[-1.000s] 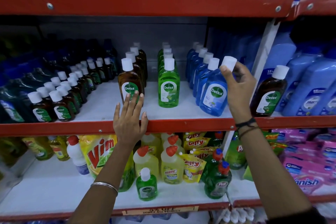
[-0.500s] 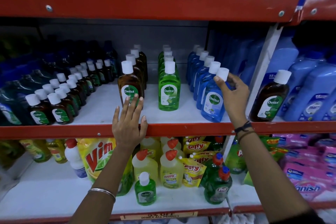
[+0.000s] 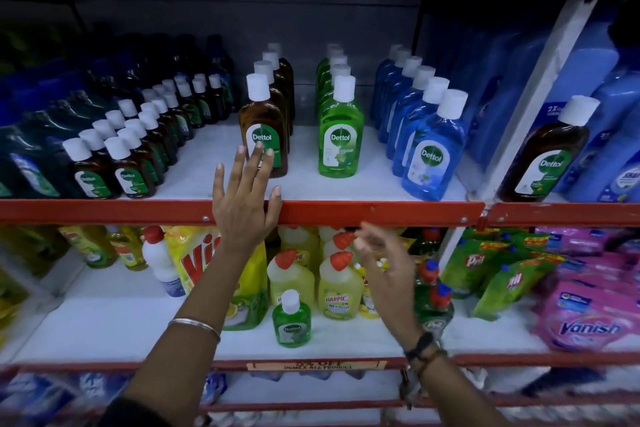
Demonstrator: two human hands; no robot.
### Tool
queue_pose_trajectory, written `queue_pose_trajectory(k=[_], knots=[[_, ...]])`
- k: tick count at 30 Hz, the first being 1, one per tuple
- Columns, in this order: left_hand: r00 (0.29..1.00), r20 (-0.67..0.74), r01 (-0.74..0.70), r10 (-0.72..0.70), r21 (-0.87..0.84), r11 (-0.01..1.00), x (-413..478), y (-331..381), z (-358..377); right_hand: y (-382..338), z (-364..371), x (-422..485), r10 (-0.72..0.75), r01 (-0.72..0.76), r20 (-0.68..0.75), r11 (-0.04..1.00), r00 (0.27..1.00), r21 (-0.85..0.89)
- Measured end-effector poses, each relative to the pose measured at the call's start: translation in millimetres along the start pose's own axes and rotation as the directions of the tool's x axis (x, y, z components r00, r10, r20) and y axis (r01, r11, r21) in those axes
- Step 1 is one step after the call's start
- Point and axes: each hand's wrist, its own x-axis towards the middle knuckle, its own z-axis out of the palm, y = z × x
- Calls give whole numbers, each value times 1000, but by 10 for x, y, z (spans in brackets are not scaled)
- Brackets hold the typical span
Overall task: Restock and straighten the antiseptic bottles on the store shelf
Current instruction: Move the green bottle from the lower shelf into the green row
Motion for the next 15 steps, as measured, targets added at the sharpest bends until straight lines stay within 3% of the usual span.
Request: queue_pose_trajectory(k=[3, 8, 11, 15], knots=[[1000, -28, -12, 12, 5, 1000, -12, -7, 16, 321, 298, -294, 101, -88, 254, 994, 962, -62], [999, -46, -24, 23, -11, 1000, -20, -29, 29, 733, 668, -518, 269, -156, 599, 960, 754, -234], [998, -59, -32, 32, -11, 999, -28, -37, 38, 832, 810, -604, 327, -229, 624, 945, 710, -234], [998, -58, -34, 33, -6, 999, -42, -43, 34, 867, 821, -588, 365, -322, 544, 930, 755, -178]])
